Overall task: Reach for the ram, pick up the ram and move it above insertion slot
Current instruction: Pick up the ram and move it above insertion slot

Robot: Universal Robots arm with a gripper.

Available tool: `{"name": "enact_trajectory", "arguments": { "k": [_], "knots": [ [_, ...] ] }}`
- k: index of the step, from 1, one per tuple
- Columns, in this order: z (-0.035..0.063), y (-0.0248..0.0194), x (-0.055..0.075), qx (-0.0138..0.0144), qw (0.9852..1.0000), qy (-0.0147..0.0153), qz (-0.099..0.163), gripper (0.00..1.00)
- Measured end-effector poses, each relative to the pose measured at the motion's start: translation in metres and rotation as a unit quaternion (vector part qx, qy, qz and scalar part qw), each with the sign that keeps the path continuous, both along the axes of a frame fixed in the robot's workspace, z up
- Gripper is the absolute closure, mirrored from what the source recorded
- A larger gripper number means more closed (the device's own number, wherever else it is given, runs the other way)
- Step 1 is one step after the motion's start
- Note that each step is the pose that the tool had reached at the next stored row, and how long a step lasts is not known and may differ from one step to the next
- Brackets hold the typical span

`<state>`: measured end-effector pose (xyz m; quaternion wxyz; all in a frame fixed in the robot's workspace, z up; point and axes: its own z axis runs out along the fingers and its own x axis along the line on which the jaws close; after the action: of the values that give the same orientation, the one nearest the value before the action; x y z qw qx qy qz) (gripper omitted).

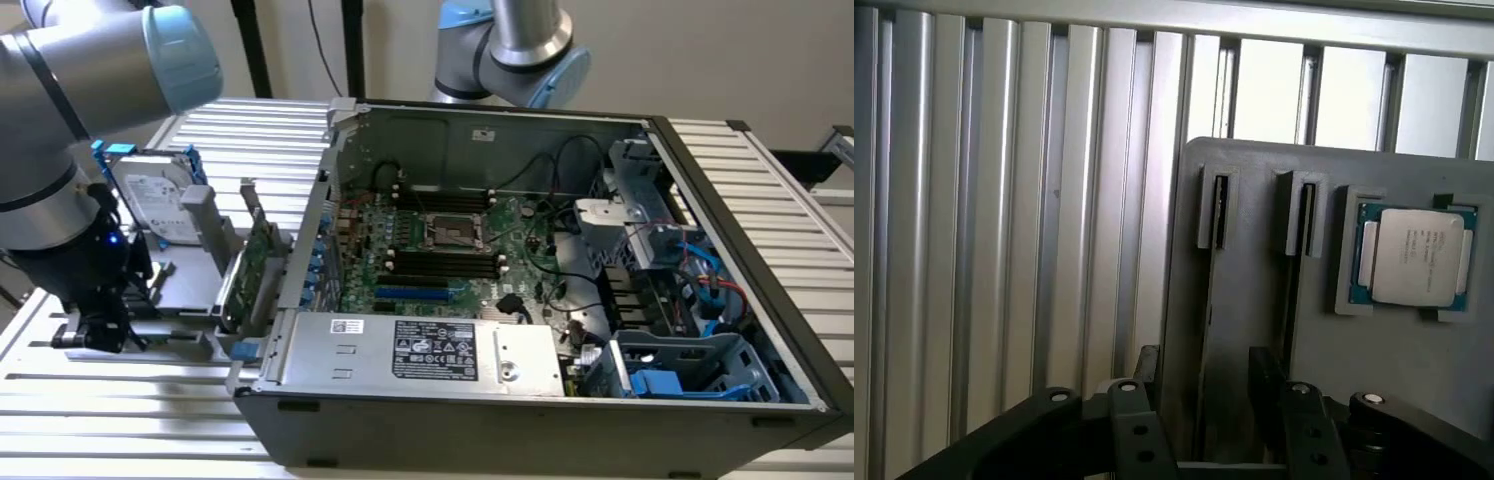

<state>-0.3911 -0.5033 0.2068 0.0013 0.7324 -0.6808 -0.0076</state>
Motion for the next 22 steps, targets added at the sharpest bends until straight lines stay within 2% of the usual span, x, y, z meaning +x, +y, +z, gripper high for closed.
{"name": "enact_trajectory", "arguments": {
  "k": [4, 5, 6, 7, 12, 14, 22],
  "knots": [
    [-0.0032, 0.0, 0.0, 0.0001, 1.0, 0.0, 0.003, 0.54],
    [-0.0037, 0.0, 0.0, 0.0, 1.0, 0.0001, 0.003, 0.6],
    [-0.004, 0.0, 0.0, 0.0, 1.0, 0.0001, 0.003, 0.6],
    [-0.0044, 0.0, 0.0, 0.0, 1.0, 0.0, 0.003, 0.67],
    [-0.0055, 0.0, 0.0, 0.0, 1.0, 0.0, 0.003, 0.7],
    [-0.0056, 0.0, 0.0, 0.0001, 1.0, 0.0, 0.003, 0.83],
    [-0.0057, 0.0, 0.0, 0.0001, 1.0, 0.0001, 0.002, 0.87]
  ]
}}
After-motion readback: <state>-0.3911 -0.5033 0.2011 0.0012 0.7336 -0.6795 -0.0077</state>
